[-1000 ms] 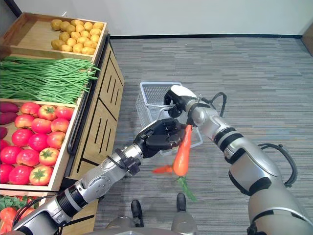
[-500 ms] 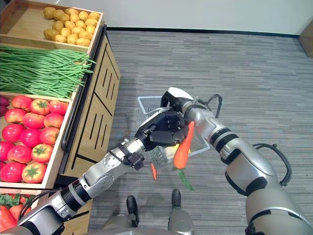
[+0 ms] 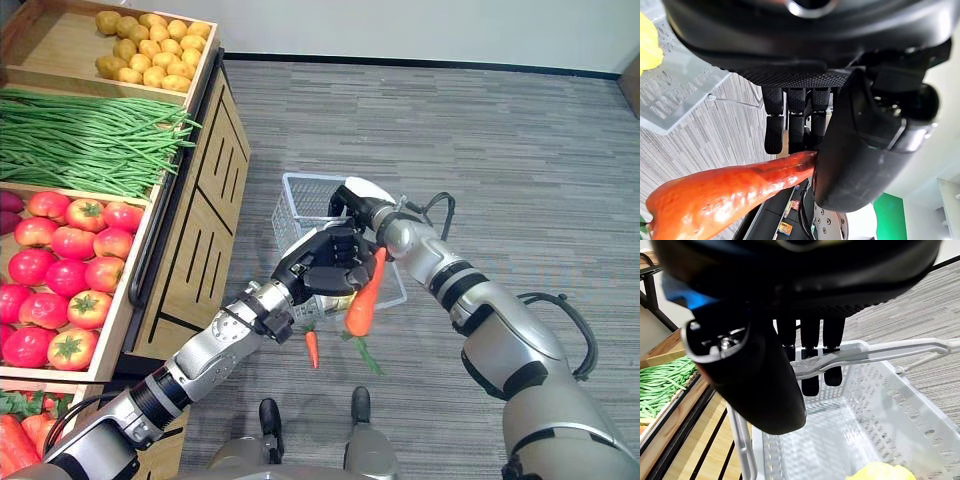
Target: Get the vegetables into the basket
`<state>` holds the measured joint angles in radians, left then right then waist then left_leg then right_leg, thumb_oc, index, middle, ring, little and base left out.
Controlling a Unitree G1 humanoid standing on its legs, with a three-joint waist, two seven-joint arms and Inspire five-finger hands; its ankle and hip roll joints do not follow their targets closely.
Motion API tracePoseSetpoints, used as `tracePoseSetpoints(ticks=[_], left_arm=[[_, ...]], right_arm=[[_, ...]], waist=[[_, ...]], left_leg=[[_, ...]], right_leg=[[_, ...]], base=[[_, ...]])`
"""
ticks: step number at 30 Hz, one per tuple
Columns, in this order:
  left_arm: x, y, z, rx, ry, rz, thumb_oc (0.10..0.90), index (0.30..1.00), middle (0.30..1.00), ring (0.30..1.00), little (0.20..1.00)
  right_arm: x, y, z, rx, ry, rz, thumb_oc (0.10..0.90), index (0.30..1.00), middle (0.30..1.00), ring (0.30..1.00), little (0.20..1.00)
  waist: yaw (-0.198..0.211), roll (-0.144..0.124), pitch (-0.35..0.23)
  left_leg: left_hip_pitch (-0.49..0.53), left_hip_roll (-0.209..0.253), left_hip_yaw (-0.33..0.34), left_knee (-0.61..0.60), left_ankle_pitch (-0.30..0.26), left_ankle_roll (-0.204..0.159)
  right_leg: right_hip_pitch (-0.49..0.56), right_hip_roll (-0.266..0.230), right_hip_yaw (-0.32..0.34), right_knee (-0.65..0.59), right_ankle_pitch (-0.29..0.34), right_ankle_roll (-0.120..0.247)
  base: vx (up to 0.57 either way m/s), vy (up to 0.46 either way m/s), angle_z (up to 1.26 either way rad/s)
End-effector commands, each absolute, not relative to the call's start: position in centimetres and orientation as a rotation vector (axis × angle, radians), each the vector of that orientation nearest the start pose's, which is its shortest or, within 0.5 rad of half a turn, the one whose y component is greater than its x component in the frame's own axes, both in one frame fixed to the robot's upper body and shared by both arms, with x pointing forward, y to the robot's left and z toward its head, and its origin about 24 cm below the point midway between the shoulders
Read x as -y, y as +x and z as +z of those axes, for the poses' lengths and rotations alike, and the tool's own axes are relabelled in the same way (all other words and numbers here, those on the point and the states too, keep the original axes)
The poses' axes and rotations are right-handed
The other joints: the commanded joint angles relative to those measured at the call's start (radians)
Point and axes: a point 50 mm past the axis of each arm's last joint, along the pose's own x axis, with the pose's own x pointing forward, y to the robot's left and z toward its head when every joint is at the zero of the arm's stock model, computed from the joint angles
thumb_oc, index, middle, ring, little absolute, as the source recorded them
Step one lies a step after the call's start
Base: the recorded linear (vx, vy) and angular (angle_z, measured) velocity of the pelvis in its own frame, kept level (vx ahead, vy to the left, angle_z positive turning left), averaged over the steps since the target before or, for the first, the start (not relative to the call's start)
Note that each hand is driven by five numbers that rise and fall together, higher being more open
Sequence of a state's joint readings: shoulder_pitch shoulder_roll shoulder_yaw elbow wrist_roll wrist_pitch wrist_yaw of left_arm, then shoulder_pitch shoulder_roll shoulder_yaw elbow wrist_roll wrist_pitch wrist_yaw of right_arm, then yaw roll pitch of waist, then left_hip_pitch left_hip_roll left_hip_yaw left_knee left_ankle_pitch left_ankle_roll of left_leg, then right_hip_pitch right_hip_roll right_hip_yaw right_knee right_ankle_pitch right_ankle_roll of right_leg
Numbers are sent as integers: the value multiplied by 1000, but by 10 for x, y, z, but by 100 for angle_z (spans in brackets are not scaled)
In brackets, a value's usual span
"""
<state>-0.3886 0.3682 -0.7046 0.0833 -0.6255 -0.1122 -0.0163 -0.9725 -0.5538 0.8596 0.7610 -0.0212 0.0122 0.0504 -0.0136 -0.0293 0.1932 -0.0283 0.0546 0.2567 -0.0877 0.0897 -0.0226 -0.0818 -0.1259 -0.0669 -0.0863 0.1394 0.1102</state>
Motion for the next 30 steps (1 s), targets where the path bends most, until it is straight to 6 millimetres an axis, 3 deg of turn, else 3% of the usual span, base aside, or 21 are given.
tracePoseSetpoints(ticks=[1,8,15,24,30], left_arm=[[-37,276,84,96,-121,-714,400,300,300,300,300],[-31,267,84,77,-147,-773,400,300,300,300,300],[-41,252,87,80,-186,-826,400,300,300,300,300],[-55,241,97,119,-216,-847,400,300,300,300,300],[-47,245,92,88,-254,-822,400,300,300,300,300]], right_arm=[[93,399,247,466,-952,318,400,300,300,300,300],[91,402,258,484,-948,279,400,300,300,300,300],[104,405,266,487,-964,212,400,300,300,300,300],[117,409,267,465,-981,169,400,300,300,300,300],[111,409,260,457,-973,187,400,300,300,300,300]], waist=[[13,-44,-62],[18,-43,-51],[32,-41,-39],[45,-36,-26],[43,-43,-25]], left_leg=[[-1,47,-70,0,-16,-57],[-10,48,-72,0,-14,-55],[-17,46,-75,0,-10,-53],[-23,43,-82,0,-9,-51],[-28,40,-83,0,-8,-49]], right_leg=[[-29,-46,0,7,19,61],[-40,-46,1,8,24,62],[-43,-46,-3,10,24,61],[-48,-47,-10,13,25,61],[-53,-48,-8,17,25,62]], base=[[0,0,0],[0,0,0],[0,0,0],[-2,4,2],[-4,3,2]])
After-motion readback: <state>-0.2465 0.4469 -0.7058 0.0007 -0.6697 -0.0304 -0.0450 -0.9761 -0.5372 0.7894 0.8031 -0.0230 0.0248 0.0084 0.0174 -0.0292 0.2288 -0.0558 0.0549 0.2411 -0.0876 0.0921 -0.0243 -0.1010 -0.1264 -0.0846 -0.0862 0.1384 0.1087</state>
